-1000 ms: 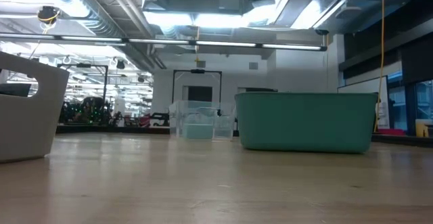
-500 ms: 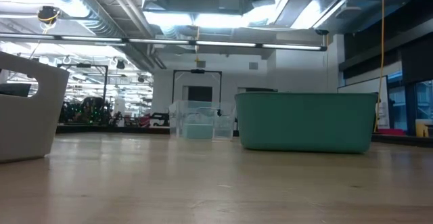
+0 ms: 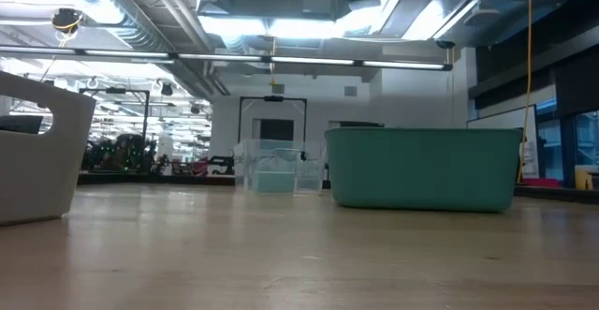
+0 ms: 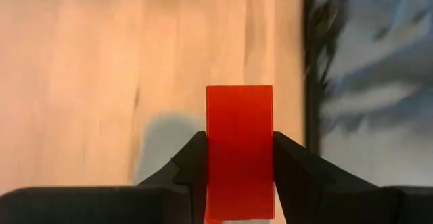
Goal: Sort & place blocks by color
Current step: Put the red block into the gray bin
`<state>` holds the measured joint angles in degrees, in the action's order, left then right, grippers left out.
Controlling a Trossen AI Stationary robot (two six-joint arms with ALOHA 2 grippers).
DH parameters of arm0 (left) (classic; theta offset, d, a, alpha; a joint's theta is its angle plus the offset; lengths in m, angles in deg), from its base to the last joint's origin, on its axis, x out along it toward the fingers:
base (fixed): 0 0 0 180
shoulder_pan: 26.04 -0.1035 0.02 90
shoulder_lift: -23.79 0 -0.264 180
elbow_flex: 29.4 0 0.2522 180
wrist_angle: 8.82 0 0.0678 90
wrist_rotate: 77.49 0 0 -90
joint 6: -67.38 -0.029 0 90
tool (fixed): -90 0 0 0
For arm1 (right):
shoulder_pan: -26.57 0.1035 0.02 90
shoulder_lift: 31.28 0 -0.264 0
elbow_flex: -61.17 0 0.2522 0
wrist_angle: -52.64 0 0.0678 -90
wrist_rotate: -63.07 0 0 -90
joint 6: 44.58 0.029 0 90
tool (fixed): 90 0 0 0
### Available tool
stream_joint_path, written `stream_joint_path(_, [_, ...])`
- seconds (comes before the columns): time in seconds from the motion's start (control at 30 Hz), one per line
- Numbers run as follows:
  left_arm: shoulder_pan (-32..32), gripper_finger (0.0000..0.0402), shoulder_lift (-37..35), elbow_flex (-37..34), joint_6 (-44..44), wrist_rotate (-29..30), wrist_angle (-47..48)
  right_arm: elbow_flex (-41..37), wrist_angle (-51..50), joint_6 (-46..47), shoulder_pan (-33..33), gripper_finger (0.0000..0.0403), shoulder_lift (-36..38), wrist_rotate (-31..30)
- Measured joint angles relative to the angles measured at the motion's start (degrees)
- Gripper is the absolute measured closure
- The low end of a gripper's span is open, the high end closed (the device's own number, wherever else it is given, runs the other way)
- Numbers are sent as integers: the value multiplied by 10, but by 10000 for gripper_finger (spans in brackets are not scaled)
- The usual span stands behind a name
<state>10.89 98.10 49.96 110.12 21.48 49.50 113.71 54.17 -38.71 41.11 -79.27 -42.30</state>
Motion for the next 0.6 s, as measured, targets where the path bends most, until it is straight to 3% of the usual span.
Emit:
stream_joint_path(0.17, [59, 281, 83, 0, 36, 16, 49, 0, -2, -1, 0, 162, 0, 0])
stream_joint_path(0.33, [70, 281, 146, -18, 35, 0, 50, 0, -2, -1, 0, 162, 0, 0])
stream_joint_path(0.6, [54, 281, 162, -97, 38, 22, 20, 0, -2, 2, 0, 162, 0, 0])
